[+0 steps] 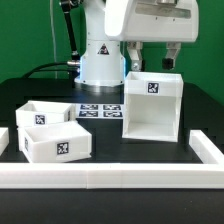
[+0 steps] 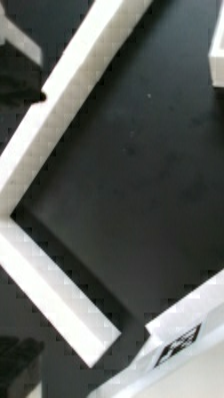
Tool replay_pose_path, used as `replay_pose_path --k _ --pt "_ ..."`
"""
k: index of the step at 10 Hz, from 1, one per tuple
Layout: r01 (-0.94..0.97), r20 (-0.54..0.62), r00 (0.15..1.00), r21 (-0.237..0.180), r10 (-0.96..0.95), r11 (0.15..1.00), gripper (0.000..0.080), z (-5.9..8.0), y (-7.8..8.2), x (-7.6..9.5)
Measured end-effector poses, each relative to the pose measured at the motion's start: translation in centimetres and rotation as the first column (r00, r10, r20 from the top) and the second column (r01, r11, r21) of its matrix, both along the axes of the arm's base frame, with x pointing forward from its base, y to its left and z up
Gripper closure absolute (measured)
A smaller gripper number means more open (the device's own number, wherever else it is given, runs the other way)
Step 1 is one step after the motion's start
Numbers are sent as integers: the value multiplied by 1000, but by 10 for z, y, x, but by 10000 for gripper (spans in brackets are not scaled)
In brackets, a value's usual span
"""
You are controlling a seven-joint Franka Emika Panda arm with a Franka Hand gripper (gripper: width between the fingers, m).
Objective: Assemble drawer
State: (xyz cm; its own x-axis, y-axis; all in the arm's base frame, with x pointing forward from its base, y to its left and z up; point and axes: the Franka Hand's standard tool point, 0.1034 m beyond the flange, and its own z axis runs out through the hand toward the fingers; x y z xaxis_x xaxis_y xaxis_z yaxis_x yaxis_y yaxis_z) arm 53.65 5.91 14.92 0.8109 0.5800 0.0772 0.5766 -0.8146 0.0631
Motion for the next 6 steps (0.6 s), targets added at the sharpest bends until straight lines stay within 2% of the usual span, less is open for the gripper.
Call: replay_pose_path --k 2,4,6 --pt "144 -1 990 16 -144 989 150 0 0 0" --pt "444 -35 896 29 -443 896 150 1 11 -15" --pt "621 -82 783 50 -616 782 150 -3 20 -23"
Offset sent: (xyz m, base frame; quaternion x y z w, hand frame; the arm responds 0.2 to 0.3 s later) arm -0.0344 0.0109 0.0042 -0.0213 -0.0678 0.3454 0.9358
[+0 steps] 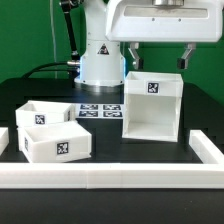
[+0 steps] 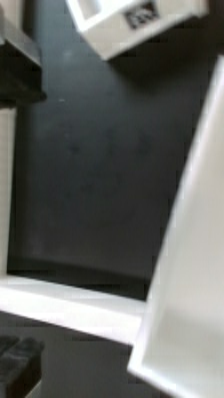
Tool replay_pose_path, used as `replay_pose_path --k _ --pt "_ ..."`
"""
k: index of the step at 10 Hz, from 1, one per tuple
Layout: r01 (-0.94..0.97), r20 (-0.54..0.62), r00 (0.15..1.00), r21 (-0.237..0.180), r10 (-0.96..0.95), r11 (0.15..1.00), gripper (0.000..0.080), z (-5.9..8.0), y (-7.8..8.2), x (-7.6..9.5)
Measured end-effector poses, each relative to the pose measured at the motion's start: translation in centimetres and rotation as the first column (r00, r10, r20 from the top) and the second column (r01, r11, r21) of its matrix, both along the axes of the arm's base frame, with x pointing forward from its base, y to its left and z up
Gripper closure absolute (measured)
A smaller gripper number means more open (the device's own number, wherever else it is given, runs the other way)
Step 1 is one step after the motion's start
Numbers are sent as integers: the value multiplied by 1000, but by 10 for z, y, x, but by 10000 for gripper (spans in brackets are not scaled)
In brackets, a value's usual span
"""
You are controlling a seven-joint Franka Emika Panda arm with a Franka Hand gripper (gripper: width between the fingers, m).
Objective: Assemble drawer
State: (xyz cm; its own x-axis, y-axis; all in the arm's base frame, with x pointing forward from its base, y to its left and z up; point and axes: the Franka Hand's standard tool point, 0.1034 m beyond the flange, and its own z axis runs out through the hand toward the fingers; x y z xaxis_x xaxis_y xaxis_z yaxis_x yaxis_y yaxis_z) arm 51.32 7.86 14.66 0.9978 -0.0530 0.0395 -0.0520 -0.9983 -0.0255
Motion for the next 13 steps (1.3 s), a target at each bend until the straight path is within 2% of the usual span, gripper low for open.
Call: replay_pose_path --k 4,5,6,7,8,11,13 --pt "246 -14 969 17 -246 969 150 -1 3 -3" --pt "226 -13 974 16 -226 974 150 -2 4 -3" --pt "281 -1 960 29 -281 959 150 -4 10 -11" --pt "276 -11 961 24 -275 961 150 -9 19 -28" --pt "268 -15 963 25 -268 963 150 -12 26 -38" --pt "253 -26 967 23 -252 967 150 -26 40 -59" --pt "237 -43 971 17 -236 971 150 -41 54 -79"
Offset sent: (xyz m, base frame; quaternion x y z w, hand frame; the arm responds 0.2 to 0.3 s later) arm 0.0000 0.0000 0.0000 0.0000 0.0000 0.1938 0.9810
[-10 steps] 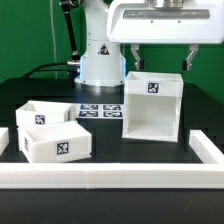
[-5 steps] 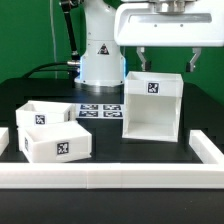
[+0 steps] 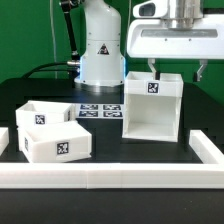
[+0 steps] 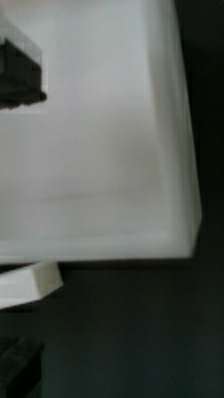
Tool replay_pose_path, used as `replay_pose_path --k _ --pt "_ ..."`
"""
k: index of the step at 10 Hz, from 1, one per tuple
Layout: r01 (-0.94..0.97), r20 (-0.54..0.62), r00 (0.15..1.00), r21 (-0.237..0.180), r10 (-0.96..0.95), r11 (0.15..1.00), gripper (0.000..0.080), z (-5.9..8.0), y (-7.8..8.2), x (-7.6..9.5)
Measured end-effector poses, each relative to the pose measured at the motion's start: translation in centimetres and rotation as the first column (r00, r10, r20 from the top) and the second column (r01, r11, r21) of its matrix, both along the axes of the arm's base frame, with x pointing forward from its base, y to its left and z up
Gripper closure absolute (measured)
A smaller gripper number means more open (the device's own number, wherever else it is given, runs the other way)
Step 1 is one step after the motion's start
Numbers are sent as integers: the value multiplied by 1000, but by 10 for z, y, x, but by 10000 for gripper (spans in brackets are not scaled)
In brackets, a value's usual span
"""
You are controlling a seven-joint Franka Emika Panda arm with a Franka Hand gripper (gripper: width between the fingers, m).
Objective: Assemble drawer
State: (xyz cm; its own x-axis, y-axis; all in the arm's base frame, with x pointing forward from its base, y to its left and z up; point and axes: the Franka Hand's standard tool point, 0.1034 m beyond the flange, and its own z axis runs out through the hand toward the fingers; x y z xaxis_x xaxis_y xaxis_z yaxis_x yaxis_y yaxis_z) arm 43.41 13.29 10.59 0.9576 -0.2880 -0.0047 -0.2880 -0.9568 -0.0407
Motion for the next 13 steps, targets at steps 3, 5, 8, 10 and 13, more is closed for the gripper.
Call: replay_pose_path --k 3,5,8,10,13 --pt "-11 -15 1000 1 11 1000 162 -11 4 -6" --pt "-13 -12 1000 3 13 1000 329 -11 5 -3" --pt "-22 -9 1000 4 22 1000 696 -10 5 -1" --pt "-54 -6 998 3 54 999 763 -9 0 1" --pt "-156 1 988 4 156 988 763 -9 -18 7"
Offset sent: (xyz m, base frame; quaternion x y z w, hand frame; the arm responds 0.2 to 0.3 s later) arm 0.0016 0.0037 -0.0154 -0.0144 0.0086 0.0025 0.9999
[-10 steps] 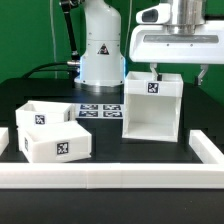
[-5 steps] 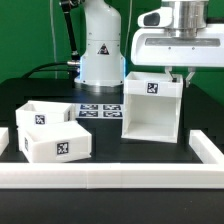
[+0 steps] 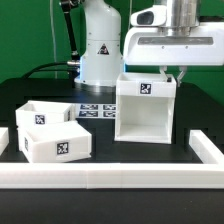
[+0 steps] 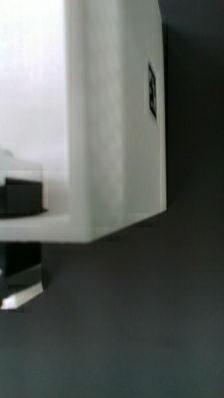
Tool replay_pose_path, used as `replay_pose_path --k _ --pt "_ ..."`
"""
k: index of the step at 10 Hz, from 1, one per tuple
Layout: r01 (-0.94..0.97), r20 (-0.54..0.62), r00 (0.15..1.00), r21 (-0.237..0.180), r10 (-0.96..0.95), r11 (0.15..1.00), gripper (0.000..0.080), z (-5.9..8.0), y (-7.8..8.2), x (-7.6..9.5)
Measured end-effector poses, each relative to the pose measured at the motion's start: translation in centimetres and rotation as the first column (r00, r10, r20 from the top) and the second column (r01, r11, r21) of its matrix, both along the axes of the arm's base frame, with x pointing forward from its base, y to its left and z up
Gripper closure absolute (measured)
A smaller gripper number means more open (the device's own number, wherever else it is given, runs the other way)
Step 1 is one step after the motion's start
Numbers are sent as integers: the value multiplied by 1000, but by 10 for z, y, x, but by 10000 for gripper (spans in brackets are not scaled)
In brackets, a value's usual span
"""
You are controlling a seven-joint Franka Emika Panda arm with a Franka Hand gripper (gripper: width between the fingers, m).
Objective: Assemble drawer
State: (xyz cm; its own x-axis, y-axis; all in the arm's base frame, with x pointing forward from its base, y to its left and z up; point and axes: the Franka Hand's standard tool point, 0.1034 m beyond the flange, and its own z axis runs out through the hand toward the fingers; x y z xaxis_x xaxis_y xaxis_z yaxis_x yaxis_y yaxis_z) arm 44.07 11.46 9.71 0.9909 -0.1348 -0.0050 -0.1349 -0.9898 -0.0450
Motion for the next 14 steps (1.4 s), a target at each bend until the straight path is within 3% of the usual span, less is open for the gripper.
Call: replay_pose_path --k 4,10,14 --pt "-21 0 1000 1 21 1000 763 0 -3 1" --pt "-9 49 999 17 8 1000 762 0 -21 90" --pt "41 90 995 28 -43 999 762 2 -22 132"
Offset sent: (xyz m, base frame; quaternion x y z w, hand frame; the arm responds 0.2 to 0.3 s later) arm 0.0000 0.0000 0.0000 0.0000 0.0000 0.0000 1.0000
